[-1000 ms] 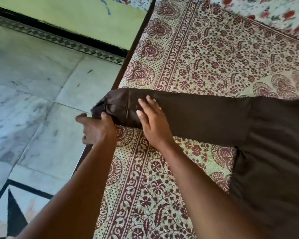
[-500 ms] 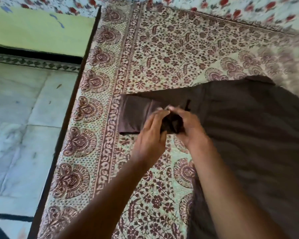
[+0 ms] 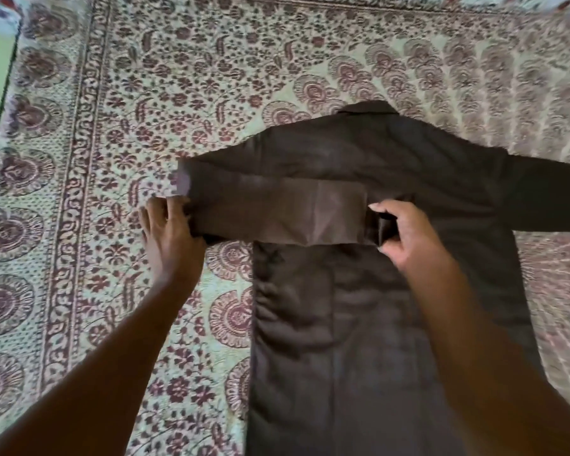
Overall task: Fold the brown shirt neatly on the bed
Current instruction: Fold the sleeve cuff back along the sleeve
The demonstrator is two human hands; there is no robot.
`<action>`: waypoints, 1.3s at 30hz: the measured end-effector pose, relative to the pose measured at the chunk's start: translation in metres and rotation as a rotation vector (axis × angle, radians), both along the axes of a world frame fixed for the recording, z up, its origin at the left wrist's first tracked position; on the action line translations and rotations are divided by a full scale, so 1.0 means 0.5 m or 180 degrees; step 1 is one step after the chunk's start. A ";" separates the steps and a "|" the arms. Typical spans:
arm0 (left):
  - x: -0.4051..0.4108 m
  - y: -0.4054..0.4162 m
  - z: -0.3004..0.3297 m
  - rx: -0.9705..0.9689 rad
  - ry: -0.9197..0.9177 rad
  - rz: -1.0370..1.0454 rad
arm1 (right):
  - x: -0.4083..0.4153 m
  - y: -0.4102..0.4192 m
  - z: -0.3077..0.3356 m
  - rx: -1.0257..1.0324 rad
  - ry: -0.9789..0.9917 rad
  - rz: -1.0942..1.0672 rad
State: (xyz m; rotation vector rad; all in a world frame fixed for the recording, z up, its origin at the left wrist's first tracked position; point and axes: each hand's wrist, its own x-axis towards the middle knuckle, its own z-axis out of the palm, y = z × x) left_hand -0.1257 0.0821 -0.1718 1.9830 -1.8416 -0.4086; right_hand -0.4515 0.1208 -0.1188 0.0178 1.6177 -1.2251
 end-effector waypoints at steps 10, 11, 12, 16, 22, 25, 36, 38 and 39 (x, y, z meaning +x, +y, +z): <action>-0.370 0.013 0.055 -0.0058 -0.0096 -0.0919 | -0.365 -0.014 0.036 0.0280 0.0883 0.0280; -0.394 0.010 0.056 -0.0062 -0.0131 -0.0958 | -0.398 -0.020 0.036 0.0253 0.1006 0.0350; -0.423 0.008 0.055 -0.0113 -0.0167 -0.0986 | -0.440 -0.023 0.030 0.0266 0.1156 0.0423; -0.505 0.010 0.036 -0.0340 -0.0344 -0.1196 | -0.578 -0.026 0.015 0.0509 0.1691 0.0589; -0.591 0.020 -0.007 -0.0113 -0.0452 -0.1484 | -0.708 -0.009 -0.031 0.0529 0.2293 0.0543; -0.625 0.018 -0.020 -0.0083 -0.0416 -0.1533 | -0.750 -0.010 -0.044 0.0399 0.2484 -0.0049; -0.715 0.028 -0.055 -0.0140 -0.0561 -0.1662 | -0.798 0.029 -0.100 0.0452 0.1972 -0.1008; -0.717 0.026 -0.058 -0.0172 -0.0579 -0.1734 | -0.809 0.031 -0.098 0.0343 0.2282 -0.0859; -0.717 0.025 -0.061 -0.0192 -0.0585 -0.1777 | -0.812 0.031 -0.095 0.0343 0.2418 -0.0717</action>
